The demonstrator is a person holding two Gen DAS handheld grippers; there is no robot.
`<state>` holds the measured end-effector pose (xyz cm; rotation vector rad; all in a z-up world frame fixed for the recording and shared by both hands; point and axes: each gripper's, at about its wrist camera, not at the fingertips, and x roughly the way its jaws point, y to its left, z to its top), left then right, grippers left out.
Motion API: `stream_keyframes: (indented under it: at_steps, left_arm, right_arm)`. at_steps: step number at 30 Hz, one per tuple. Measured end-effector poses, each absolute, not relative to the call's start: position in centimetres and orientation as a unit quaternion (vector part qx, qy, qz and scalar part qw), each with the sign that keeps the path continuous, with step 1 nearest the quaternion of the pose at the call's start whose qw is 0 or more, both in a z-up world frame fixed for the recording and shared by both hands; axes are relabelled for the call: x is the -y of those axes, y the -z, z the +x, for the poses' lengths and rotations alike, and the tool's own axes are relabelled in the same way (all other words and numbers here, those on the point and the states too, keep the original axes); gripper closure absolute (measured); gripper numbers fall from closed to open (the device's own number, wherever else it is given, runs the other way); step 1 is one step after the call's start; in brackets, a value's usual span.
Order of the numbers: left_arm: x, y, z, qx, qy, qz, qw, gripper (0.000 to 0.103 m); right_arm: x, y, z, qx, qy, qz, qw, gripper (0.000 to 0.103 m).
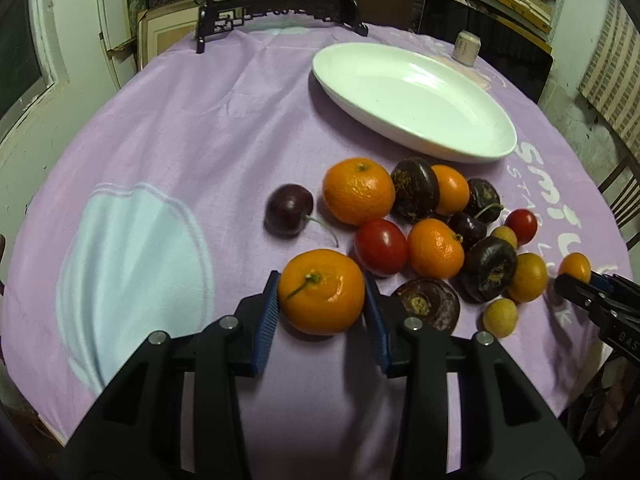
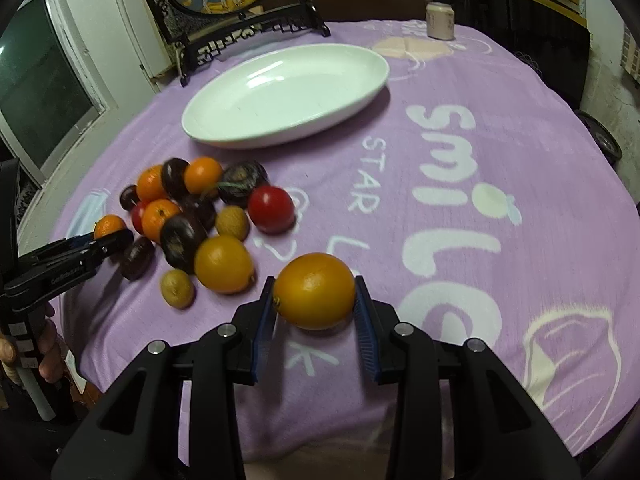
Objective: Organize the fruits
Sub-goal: 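Grasp a mandarin with the left tool while the right tool grasps an orange tomato, both onto plate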
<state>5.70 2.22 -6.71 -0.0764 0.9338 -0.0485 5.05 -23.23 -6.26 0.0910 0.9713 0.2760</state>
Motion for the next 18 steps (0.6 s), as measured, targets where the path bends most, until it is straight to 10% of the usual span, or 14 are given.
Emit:
stream_keyframes:
  at_steps: [8, 18]
  left_arm:
    - [-2.7, 1.9, 6.9, -0.413, 0.027, -0.02, 0.91, 0.063]
    - [0.2, -2.4, 26.6, -0.43, 0.035, -0.008, 0.902, 0.063]
  right_arm:
    - [22.6, 4.7, 7.4, -0.456, -0.139, 0.03, 0.879, 0.065]
    - [18.3, 0.8, 26.5, -0.461, -0.164, 0.002, 0.872, 0.065]
